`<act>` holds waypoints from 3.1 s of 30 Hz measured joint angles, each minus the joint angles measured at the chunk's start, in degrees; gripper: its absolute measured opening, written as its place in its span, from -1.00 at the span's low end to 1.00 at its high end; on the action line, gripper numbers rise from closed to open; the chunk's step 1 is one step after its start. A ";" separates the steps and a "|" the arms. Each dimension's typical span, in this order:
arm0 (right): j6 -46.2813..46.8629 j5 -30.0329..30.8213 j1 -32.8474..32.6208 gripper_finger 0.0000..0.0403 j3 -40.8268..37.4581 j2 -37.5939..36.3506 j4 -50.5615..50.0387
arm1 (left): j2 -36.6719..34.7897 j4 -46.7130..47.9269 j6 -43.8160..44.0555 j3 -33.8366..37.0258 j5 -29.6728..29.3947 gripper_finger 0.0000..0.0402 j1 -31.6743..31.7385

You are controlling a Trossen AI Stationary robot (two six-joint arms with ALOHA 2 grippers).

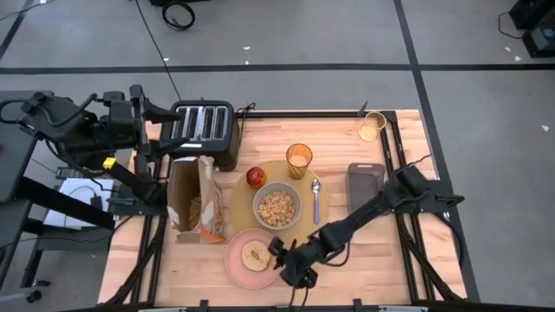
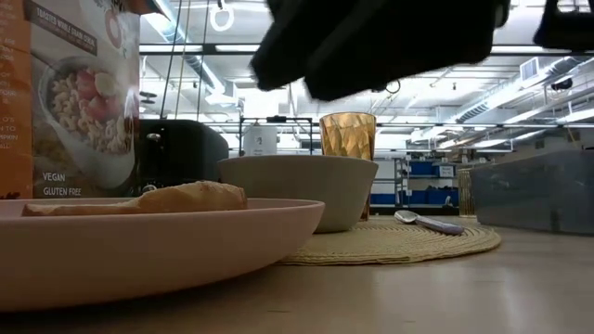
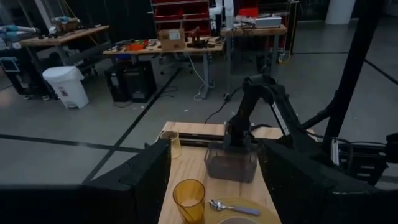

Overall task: Arrange a breakfast setting
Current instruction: Adjust the light orange plate, then return to Home Position

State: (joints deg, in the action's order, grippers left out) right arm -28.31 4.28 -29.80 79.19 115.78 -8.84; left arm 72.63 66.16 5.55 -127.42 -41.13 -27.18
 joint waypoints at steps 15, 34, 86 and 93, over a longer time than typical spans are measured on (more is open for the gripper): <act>-2.57 2.54 0.13 -0.26 3.05 6.93 0.23 | 0.12 0.01 2.25 0.00 0.03 0.22 0.00; 9.05 8.12 -0.69 -0.27 4.34 -8.50 -10.26 | -0.32 7.36 8.12 0.00 0.90 0.22 -0.09; 16.08 19.03 13.88 -0.89 -43.32 -82.69 27.67 | -33.96 -19.34 -4.25 48.49 12.60 -0.86 5.11; 12.64 20.15 13.88 -0.89 -48.76 -86.00 27.55 | -34.21 -14.90 -6.13 48.57 12.68 -0.86 5.11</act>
State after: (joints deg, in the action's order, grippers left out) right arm -15.67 24.43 -15.92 30.43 29.79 18.72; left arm 38.42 51.27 -0.59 -78.85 -28.45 -22.06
